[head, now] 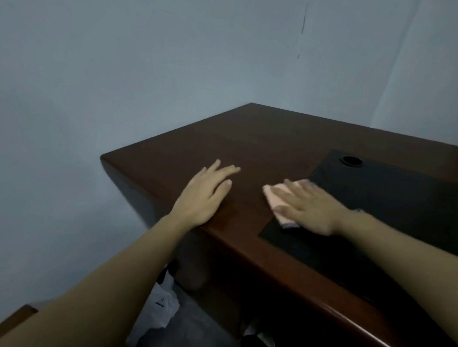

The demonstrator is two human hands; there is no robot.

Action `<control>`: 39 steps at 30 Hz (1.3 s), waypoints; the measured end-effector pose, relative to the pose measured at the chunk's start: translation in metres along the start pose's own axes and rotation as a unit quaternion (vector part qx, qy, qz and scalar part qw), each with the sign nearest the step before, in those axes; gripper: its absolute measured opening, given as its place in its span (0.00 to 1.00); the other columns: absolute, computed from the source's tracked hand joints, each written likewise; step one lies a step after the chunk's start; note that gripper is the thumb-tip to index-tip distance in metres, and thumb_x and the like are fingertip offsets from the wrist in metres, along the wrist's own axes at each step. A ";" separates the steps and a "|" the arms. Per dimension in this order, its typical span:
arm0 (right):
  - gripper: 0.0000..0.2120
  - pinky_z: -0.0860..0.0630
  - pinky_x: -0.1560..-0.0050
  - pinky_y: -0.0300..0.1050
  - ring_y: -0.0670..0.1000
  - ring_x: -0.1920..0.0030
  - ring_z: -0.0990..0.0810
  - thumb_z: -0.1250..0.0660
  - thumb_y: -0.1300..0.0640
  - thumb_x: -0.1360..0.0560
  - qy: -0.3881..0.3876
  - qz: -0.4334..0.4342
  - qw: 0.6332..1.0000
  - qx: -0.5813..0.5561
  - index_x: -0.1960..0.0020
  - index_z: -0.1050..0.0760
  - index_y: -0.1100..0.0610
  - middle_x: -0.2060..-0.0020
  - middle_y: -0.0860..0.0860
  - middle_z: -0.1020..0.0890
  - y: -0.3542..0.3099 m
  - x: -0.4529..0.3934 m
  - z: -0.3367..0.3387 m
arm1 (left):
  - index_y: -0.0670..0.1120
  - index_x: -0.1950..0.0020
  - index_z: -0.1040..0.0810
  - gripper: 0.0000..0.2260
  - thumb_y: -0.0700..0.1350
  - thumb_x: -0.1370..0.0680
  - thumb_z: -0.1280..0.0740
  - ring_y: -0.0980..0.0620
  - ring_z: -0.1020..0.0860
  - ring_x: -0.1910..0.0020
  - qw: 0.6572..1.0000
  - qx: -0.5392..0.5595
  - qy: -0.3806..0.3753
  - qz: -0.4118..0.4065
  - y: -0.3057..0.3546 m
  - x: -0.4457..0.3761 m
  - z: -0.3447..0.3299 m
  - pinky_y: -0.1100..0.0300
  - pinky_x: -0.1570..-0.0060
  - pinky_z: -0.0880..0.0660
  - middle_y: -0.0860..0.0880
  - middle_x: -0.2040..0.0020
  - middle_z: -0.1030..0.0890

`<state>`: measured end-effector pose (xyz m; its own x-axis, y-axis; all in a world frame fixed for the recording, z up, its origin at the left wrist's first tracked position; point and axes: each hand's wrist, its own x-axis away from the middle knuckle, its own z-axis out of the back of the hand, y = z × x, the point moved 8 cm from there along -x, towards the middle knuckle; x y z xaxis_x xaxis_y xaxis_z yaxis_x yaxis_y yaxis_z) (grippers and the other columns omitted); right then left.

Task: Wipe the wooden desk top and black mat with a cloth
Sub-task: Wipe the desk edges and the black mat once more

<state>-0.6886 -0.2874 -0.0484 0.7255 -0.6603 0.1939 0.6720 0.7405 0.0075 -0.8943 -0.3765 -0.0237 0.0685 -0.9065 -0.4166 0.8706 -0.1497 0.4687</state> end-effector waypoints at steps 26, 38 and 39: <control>0.31 0.61 0.21 0.60 0.62 0.19 0.59 0.60 0.30 0.19 0.005 -0.133 0.991 -0.003 0.19 0.63 0.37 0.18 0.51 0.60 0.050 0.016 -0.015 | 0.61 0.20 0.40 0.22 0.58 0.14 0.55 0.52 0.51 0.19 0.984 -0.097 -0.131 0.070 -0.015 -0.012 -0.024 0.48 0.22 0.51 0.57 0.19 0.42; 0.37 0.66 0.24 0.44 0.51 0.20 0.65 0.66 0.26 0.29 -0.003 0.071 0.997 -0.004 0.22 0.65 0.33 0.19 0.44 0.63 -0.033 0.097 -0.020 | 0.61 0.21 0.39 0.21 0.58 0.14 0.54 0.52 0.50 0.19 0.986 -0.115 -0.107 0.050 -0.012 -0.006 -0.018 0.48 0.22 0.50 0.57 0.20 0.40; 0.38 0.66 0.24 0.45 0.51 0.19 0.64 0.66 0.26 0.29 -0.011 0.041 0.999 -0.010 0.21 0.64 0.34 0.19 0.44 0.63 -0.012 0.093 -0.019 | 0.61 0.21 0.39 0.21 0.58 0.14 0.55 0.53 0.51 0.19 0.986 -0.121 -0.108 0.048 -0.011 -0.006 -0.019 0.48 0.22 0.50 0.57 0.20 0.40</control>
<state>-0.6263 -0.3595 -0.0492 0.7750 -0.5943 0.2148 0.6133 0.7894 -0.0287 -0.8955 -0.3617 -0.0410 0.0730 -0.9785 -0.1927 0.9576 0.0148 0.2877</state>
